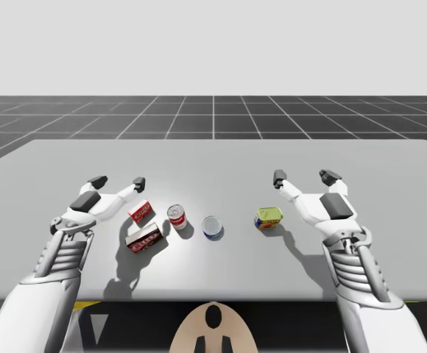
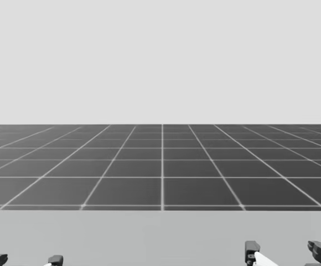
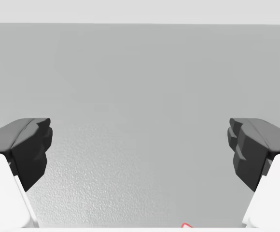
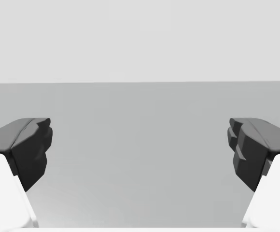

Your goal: Lift the meat can off the table.

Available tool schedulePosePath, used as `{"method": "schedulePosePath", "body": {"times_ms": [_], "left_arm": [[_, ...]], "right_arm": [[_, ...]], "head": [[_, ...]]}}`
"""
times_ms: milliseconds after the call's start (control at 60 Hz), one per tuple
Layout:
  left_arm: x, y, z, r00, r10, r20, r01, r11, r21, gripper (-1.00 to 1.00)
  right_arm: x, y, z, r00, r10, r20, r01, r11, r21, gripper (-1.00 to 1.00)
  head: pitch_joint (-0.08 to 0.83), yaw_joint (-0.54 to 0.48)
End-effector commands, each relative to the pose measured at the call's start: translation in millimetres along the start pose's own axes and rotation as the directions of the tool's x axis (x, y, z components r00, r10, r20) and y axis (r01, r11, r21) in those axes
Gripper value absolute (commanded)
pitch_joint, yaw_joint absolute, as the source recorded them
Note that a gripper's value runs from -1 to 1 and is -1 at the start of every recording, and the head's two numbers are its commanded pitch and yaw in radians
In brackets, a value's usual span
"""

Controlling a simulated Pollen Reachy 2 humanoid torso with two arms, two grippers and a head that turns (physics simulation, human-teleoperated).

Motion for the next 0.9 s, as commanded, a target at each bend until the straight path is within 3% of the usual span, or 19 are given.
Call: {"method": "schedulePosePath", "body": {"times_ms": [17,183,583,700,900], "left_arm": [[-0.2,0.2,0.1,1.000,0.000,-0.004,0.000,1.000,-0.001,-1.00],[-0.2,0.3,-0.1,1.000,0.001,-0.003,-0.001,1.000,0.002,-1.00],[0.0,2.7,-0.8,1.000,-0.008,-0.003,0.008,1.000,0.016,-1.00],[1.2,3.3,-0.5,1.000,-0.005,0.000,0.005,1.000,0.018,-1.00],[4.4,3.9,1.3,1.000,0.001,0.009,-0.001,1.000,0.016,-1.00]], "right_arm": [[0.4,1.0,2.6,1.000,-0.022,-0.021,0.022,1.000,0.001,-1.00],[3.1,0.2,1.3,1.000,-0.015,0.012,0.015,1.000,-0.012,-1.00],[1.4,-0.6,-0.9,1.000,-0.017,0.010,0.017,1.000,-0.018,-1.00],[0.4,-0.1,-1.3,1.000,-0.010,0.004,0.010,1.000,-0.013,-1.00],[-1.5,1.1,-1.9,1.000,0.001,-0.002,-0.001,1.000,-0.012,-1.00]], "head": [[0.012,0.01],[0.058,0.01],[0.389,0.00],[0.450,-0.03],[0.572,-0.17]]}}
